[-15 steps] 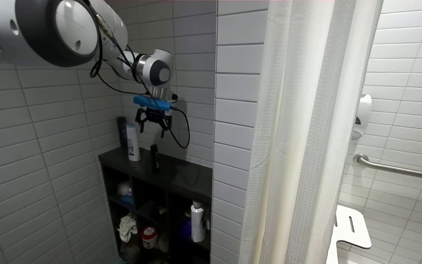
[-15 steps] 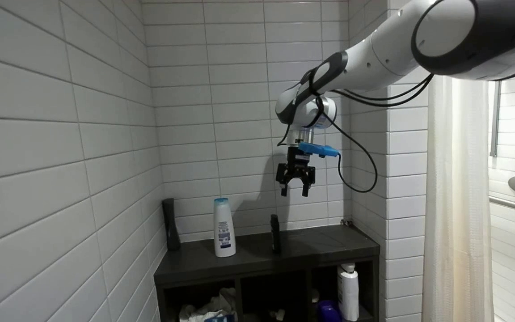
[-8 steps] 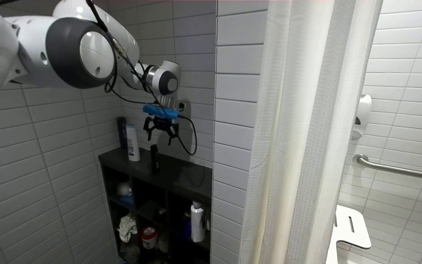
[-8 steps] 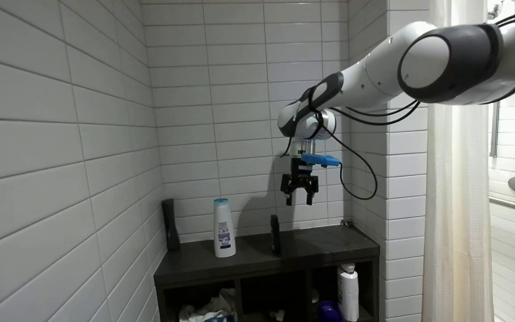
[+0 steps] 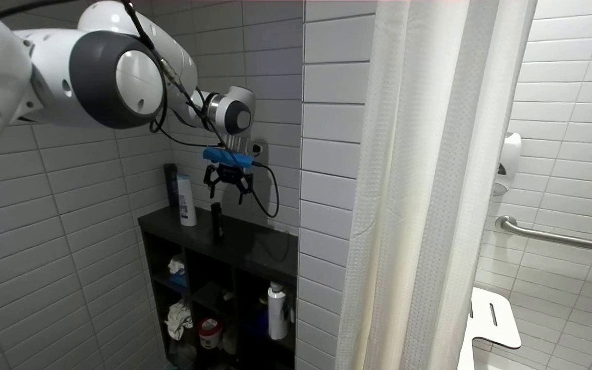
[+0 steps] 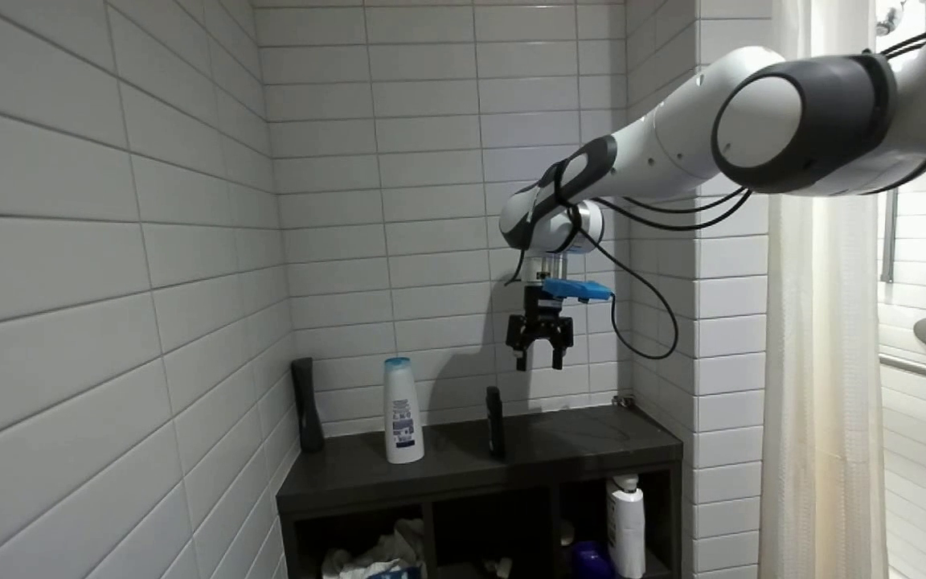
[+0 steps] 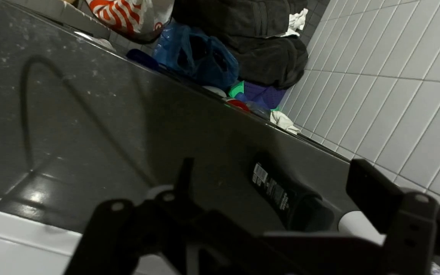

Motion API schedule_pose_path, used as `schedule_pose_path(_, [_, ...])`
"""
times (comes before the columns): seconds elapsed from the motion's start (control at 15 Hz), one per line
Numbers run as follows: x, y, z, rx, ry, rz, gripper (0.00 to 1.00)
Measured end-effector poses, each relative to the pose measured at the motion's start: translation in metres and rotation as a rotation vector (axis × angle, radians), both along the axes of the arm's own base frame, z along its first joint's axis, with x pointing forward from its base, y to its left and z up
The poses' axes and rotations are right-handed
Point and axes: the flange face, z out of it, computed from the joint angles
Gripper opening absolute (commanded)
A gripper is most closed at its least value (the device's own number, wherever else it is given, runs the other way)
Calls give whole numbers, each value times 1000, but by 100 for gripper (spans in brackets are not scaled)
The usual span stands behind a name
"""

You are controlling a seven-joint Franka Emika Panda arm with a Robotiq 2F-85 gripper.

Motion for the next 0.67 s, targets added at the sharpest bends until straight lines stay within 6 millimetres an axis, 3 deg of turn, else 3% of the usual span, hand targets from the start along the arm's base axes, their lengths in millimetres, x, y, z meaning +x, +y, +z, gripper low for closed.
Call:
schedule_pose_path(0.33, [1, 8, -1, 2, -1, 10, 100])
schedule_pose_path(0.67, [9, 35, 13, -46, -11, 75, 100])
